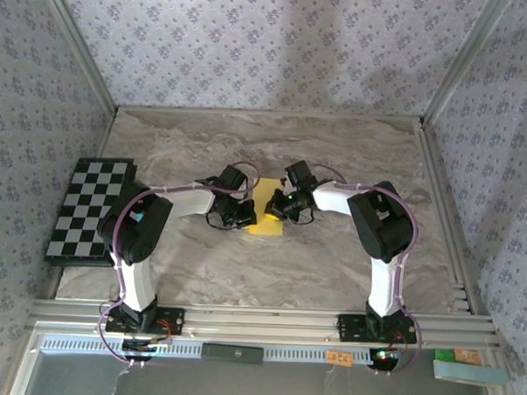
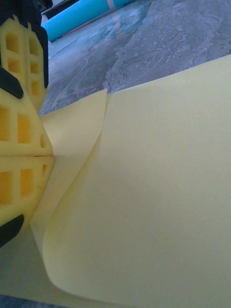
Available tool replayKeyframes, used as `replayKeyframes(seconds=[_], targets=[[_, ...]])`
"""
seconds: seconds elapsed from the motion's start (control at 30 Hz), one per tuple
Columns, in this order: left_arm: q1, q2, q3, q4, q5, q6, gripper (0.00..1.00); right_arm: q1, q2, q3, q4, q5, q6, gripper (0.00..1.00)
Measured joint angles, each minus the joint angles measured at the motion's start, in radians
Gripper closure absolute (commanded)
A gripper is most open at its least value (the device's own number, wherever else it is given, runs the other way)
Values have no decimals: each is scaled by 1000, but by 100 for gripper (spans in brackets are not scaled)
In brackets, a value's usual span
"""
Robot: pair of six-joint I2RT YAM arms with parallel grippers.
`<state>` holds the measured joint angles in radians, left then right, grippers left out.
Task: Fold a paper plane with a square sheet of paper (pick it up from the middle)
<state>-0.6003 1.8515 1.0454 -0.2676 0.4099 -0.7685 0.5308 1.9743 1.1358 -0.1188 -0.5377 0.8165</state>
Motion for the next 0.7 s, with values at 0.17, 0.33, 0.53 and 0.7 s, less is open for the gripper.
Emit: replayKeyframes(seconds=[0.17,0.33,0.53,0.7], targets=[[0,0,-1,2,0,0,100,7,-28,2,-35,37,-64,98],[0,0,-1,2,-1,0,100,42,-37,2,-42,45,-82,98],[0,0,-1,1,-2,0,100,72,-30,2,-43,45,-81,99],[0,0,-1,1,-3,0,100,51,-14,4,-49,39,-81,99]])
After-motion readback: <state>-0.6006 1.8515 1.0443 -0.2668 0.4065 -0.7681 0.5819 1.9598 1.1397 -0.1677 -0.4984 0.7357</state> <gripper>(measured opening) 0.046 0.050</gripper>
